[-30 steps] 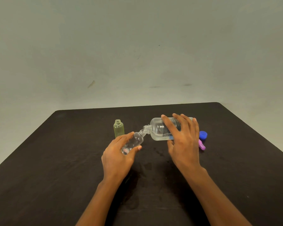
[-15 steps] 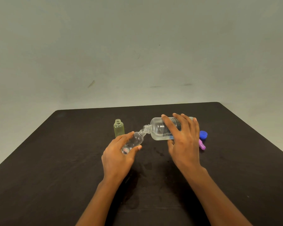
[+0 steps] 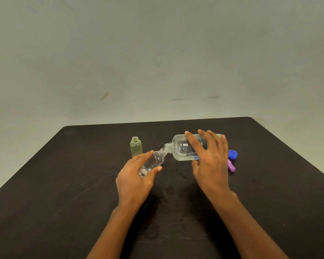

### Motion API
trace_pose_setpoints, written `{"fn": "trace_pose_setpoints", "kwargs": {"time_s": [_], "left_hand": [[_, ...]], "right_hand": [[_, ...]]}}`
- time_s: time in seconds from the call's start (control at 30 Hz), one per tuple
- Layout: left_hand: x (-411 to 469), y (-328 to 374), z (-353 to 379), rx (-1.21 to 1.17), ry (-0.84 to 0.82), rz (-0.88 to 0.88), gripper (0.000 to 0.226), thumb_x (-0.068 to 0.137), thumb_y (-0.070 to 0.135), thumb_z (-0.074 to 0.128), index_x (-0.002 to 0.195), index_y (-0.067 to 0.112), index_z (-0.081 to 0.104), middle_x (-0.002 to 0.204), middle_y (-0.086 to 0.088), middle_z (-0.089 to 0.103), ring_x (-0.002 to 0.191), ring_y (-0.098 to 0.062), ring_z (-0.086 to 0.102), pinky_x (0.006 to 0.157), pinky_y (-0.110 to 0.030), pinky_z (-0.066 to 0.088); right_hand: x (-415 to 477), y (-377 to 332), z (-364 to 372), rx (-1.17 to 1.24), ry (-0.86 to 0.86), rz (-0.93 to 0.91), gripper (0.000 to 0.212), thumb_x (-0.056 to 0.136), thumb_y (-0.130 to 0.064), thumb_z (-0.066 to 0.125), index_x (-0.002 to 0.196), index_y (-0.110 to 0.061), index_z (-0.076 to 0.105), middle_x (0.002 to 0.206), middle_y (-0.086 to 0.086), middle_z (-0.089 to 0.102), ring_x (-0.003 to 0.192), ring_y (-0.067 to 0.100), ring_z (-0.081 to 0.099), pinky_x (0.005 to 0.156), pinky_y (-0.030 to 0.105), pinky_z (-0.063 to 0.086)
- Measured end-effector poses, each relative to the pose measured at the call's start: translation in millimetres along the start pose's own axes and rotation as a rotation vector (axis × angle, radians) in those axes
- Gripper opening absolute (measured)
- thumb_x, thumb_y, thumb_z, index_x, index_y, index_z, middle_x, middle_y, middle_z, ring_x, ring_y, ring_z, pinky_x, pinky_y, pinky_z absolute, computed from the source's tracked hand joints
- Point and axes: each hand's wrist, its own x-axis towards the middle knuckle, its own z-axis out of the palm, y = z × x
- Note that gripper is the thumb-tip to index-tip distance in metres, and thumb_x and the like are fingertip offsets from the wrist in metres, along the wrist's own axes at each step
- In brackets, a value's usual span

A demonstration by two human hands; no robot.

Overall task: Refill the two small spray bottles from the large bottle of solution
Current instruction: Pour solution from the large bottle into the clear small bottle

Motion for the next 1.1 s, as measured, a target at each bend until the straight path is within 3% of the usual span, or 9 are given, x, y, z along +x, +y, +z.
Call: {"fn": "trace_pose_setpoints", "kwargs": {"time_s": [1.1], "left_hand": [[-0.2,-0.4,0.6,-0.007,0.005,0.018,0.046,0.069,0.027,0.083,0.112,0.035,0.067,0.105,0.021,0.067,0.098,-0.002,0.063,0.084,-0.036,0.054]], "right_hand": [[-0.2,0.3,0.3,0.004,0.011,0.005,0.089,0.057,0.012,0.074,0.134,-0.027,0.048,0.128,0.013,0.055,0.125,0.032,0.044,0.111,0.053,0.025]]}}
